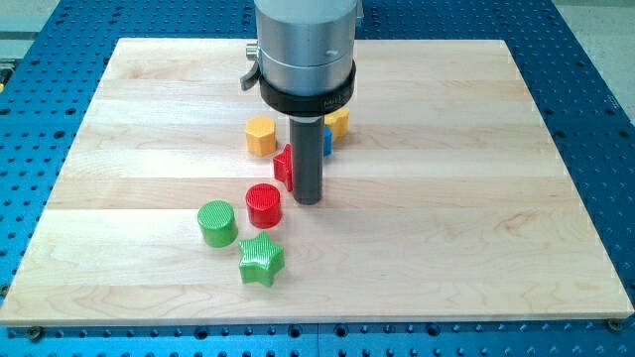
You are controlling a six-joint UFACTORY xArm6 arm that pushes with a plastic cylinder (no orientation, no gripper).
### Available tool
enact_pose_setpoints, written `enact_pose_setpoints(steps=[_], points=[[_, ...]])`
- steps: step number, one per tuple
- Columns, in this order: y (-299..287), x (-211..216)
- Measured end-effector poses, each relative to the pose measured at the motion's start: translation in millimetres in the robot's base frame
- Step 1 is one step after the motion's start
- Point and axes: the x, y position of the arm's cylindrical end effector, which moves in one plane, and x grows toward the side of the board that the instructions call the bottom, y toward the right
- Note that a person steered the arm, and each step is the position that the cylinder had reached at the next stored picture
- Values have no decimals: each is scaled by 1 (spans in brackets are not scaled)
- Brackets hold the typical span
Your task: Put the red circle diagonally to the bottom right to the red star
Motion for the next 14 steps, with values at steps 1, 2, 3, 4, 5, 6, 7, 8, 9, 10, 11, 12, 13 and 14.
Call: enact_pose_setpoints(steps=[1,2,3,4,5,6,7,8,9,10,11,12,13,14], points=[[-18,-8],[11,38],[-45,59],[-91,51],[-98,13],[-89,22],[-95,49],[-57,27],[-55,12],[-45,16],[-27,-1],[-6,-21],[19,27],[32,67]])
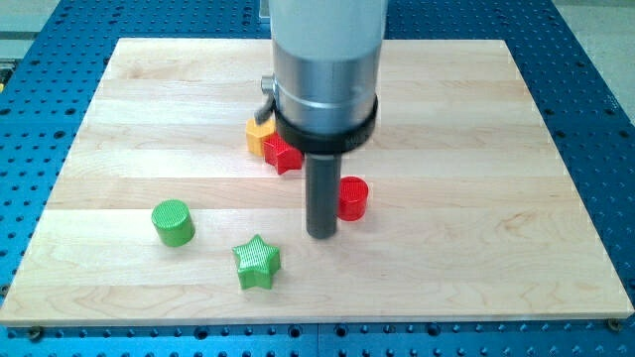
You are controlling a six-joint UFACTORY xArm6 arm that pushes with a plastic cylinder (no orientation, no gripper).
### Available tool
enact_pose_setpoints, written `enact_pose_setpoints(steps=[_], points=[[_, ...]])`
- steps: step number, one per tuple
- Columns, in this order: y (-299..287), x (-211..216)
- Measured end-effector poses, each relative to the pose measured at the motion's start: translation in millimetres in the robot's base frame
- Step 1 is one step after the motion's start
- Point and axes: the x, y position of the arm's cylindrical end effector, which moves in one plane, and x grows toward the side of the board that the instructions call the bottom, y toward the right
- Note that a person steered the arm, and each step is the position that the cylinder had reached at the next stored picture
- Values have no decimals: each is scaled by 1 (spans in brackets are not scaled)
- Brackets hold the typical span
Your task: Put the red circle diagonally to the bottom right to the red star
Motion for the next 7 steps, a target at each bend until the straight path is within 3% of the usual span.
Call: enact_pose_setpoints(steps=[1,2,3,4,5,6,7], points=[[30,-15],[14,-39],[58,-41],[74,-140],[-13,-226],[-91,-228],[-63,-197]])
